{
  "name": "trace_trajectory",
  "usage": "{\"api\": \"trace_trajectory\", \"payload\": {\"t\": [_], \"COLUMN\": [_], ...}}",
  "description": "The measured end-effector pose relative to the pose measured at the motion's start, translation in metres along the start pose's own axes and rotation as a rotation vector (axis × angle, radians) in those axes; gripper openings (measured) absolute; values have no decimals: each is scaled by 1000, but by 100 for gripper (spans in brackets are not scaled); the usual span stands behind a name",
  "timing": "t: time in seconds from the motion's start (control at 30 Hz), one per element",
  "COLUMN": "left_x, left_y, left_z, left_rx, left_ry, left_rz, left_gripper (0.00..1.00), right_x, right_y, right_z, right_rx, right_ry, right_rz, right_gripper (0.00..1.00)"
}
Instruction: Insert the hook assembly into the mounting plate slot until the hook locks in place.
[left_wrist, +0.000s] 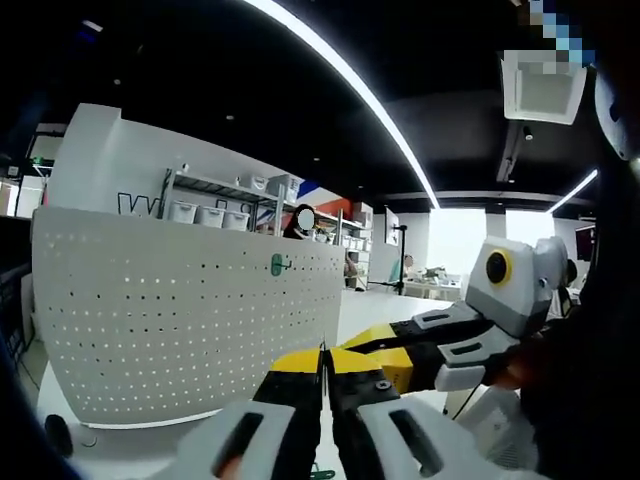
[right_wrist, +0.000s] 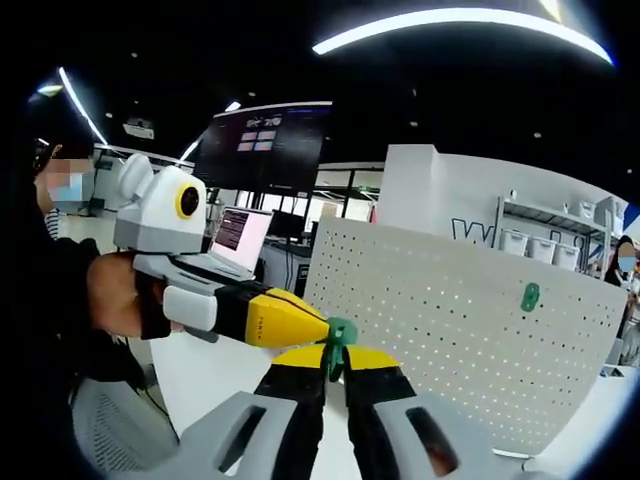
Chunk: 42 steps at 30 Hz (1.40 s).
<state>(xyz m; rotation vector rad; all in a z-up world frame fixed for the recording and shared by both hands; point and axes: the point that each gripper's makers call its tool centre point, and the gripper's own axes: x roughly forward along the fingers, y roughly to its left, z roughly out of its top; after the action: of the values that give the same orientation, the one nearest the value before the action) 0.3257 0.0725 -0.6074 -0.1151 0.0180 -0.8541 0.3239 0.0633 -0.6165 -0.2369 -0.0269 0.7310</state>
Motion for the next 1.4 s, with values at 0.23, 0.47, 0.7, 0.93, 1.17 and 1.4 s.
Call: {"api": "trace_trajectory", "payload": {"t": [0.23, 0.47, 0.7, 0.93, 1.17, 1.4], "left_x": [1, 1, -3, -5, -6, -10], "left_y": [-3, -2, 0, -1, -1, -2], "left_z": [-1, 1, 2, 5, 9, 5], "left_rx": [-12, -15, -15, 3, 14, 67], "left_ry": [0, -2, -9, -23, -42, -5], "left_rz": [-9, -5, 2, -7, -5, -18], "left_gripper": [1, 1, 1, 1, 11, 20], "right_x": [0, 1, 3, 3, 2, 0], "right_y": [-1, -1, 2, 4, 5, -2], "right_z": [-1, 1, 2, 5, 7, 8], "right_rx": [1, 14, 38, 40, 32, 39], "right_ry": [5, 0, -4, -9, -14, -15], "right_rz": [1, 7, 21, 26, 26, 10], "right_gripper": [2, 2, 1, 1, 1, 1]}}
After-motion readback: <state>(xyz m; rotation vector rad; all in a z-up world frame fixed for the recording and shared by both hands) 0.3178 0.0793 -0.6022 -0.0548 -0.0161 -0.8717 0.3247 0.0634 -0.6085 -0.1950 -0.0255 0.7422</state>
